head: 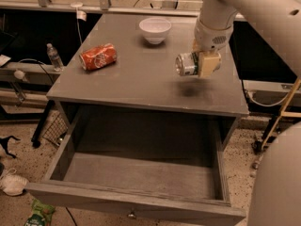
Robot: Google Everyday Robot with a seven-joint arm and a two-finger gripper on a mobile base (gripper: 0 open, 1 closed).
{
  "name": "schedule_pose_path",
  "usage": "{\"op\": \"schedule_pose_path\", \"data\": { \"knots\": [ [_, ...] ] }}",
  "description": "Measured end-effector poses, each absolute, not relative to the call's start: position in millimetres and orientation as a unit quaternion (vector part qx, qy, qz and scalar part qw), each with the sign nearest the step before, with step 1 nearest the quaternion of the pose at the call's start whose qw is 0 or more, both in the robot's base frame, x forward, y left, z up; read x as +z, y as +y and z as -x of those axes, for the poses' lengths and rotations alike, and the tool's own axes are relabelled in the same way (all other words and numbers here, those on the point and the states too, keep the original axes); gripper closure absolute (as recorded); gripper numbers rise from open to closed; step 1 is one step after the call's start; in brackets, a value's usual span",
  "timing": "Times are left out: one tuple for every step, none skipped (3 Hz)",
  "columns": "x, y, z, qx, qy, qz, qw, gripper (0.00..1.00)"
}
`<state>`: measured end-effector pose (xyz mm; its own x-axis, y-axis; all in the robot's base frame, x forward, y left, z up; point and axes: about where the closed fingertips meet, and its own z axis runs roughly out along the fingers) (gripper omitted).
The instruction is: Place 7up can into top drawer
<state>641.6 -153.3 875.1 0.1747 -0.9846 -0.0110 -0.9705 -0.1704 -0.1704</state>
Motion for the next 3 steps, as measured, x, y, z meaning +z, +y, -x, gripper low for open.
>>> {"op": "schedule_pose_path", "data": {
  "knots": [
    [900.2, -166.1, -598.8, -0.045, 0.645, 0.760, 0.061, 1.00],
    [893.0, -156.6, -539.2, -0.017, 0.640, 0.767, 0.044, 1.00],
    [893.3, -156.6, -542.8, -0.019, 0.643, 0.764, 0.053, 1.00]
  ]
}}
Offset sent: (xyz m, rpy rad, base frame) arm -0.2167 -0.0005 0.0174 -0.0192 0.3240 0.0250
